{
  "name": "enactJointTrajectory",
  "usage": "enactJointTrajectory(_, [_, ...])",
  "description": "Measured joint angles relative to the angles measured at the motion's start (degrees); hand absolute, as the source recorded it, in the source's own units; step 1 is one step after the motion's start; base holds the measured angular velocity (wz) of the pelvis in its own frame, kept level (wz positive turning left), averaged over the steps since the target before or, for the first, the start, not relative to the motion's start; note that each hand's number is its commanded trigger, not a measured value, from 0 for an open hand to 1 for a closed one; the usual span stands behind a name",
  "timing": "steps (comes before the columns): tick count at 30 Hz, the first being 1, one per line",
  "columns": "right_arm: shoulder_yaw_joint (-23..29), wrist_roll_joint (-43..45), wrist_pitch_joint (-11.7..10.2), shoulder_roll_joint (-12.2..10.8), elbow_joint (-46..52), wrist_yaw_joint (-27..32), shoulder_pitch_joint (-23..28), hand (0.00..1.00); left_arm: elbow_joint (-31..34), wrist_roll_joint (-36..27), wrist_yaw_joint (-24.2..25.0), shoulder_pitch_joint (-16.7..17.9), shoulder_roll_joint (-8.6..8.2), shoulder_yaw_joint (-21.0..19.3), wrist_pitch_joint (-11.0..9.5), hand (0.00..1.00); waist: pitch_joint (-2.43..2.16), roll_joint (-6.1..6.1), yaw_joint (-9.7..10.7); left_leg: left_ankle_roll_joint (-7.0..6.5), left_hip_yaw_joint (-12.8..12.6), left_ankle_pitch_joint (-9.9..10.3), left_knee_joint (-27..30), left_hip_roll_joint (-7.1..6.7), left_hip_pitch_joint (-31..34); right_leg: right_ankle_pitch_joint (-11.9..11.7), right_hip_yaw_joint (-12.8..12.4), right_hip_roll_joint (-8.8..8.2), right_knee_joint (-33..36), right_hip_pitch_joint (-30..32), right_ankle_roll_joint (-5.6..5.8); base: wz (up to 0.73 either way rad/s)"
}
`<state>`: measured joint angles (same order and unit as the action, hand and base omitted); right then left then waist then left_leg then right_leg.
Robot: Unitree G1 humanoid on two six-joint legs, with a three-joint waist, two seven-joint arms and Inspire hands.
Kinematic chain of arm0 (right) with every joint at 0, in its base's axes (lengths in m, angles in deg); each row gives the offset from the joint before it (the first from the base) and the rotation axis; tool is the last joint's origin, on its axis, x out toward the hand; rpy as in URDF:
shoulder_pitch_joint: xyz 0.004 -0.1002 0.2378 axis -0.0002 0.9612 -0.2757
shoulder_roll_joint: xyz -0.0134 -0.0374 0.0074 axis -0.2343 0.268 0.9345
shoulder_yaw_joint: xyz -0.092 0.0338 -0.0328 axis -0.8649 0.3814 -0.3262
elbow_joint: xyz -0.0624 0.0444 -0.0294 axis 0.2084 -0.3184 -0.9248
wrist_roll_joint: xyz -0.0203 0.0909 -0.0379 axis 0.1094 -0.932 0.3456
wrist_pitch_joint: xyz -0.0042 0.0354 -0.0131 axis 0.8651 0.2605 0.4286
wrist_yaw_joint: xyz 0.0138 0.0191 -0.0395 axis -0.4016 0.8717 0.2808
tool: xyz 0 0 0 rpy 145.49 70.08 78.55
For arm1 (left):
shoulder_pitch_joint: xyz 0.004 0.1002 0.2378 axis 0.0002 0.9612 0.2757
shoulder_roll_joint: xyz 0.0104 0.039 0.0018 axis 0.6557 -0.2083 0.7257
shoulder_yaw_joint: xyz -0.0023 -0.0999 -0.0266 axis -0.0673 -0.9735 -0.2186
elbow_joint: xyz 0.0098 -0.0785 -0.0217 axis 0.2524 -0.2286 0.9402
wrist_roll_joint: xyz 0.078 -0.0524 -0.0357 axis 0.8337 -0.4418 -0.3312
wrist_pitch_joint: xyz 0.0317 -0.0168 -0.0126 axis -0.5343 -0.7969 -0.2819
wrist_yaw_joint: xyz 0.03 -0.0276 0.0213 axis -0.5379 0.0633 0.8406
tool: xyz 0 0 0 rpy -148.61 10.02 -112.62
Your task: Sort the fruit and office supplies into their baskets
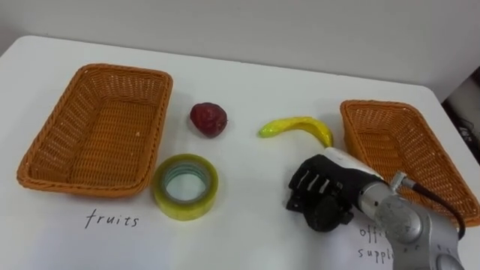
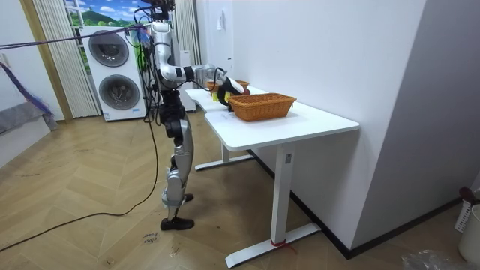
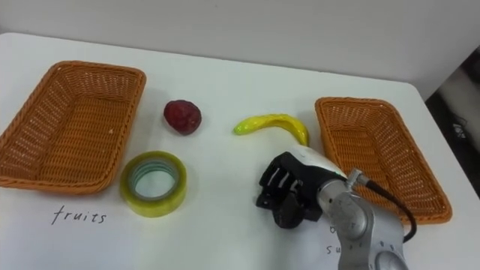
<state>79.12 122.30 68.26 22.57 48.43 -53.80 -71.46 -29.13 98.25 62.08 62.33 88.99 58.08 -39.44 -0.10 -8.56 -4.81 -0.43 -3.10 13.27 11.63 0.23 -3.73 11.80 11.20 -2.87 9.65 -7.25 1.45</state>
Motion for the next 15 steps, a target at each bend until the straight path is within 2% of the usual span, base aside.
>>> enactJointTrajectory(7, [1.7,-0.1,-0.7,-0.1,0.3,0.5,0.0,1.00,-0.1,0.1,-0.3,-0.1,-0.29,0.0,-0.6,0.00,0.05,0.28,0.0,0.00,-0.1,0.0,0.0,0.00,0.2,0.0,-0.1,0.00,0.0,0.3,0.00,0.00])
enactJointTrajectory(11, [5.2,-0.3,-1.3,-0.3,3.3,2.4,0.0,1.00,-1.6,0.0,-0.3,0.0,-0.63,0.0,-1.2,0.00,0.43,1.30,0.4,0.00,-0.3,0.0,-0.2,0.01,0.1,0.0,-0.3,0.00,0.0,0.4,0.01,0.00])
enactJointTrajectory(13, [6.0,-0.3,-1.9,-0.3,5.7,3.9,0.0,1.00,-1.7,0.0,-0.4,0.6,-1.04,0.0,-1.2,0.00,0.40,1.99,0.9,0.00,-0.5,0.0,-0.3,0.02,0.2,0.0,-0.2,0.00,0.0,0.4,0.01,0.00])
enactJointTrajectory(15, [6.8,-1.0,-3.2,-0.3,7.6,6.5,-0.1,1.00,-1.7,0.1,-0.4,1.6,-1.66,0.0,-1.5,0.00,0.05,2.70,1.4,-0.01,-0.7,0.0,-0.3,0.01,0.1,0.0,-0.4,-0.02,0.0,0.4,0.01,0.00])
